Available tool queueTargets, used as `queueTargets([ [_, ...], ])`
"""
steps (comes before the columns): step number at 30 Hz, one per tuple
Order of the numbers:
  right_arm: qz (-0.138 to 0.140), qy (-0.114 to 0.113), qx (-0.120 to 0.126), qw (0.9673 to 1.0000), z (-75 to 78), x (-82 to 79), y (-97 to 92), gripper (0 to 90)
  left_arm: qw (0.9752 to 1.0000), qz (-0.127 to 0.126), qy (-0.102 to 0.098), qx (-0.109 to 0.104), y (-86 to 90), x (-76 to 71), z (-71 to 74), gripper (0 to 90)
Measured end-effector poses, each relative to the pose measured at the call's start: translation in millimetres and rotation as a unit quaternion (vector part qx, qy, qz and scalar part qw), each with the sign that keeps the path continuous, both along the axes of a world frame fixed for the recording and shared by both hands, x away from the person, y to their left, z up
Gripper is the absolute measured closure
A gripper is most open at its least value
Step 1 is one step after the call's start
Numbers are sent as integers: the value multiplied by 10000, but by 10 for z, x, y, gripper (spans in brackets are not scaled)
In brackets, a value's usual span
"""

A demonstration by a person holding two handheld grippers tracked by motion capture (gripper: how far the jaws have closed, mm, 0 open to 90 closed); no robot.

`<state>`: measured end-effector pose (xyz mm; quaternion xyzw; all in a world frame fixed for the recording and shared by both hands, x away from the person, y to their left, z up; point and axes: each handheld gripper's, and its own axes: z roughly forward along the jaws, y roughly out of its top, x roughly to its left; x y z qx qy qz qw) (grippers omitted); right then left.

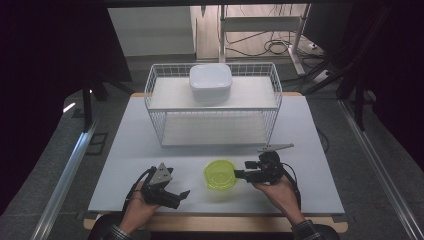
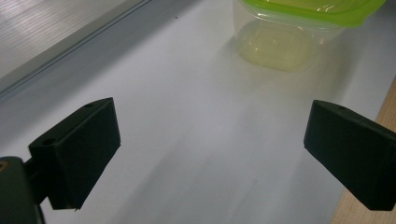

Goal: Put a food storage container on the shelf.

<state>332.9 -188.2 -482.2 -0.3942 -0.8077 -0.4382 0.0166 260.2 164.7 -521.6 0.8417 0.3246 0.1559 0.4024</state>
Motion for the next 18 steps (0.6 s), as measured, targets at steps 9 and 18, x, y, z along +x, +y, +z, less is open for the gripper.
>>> queueTargets([
  [9,22,581,246,9980,-84,175,70,531,10000,-20,-7,25,-6,-3,-1,35],
  [18,59,1170,458,9921,-152,242,74,760,10000,-42,-14,38,-10,-3,0,36],
])
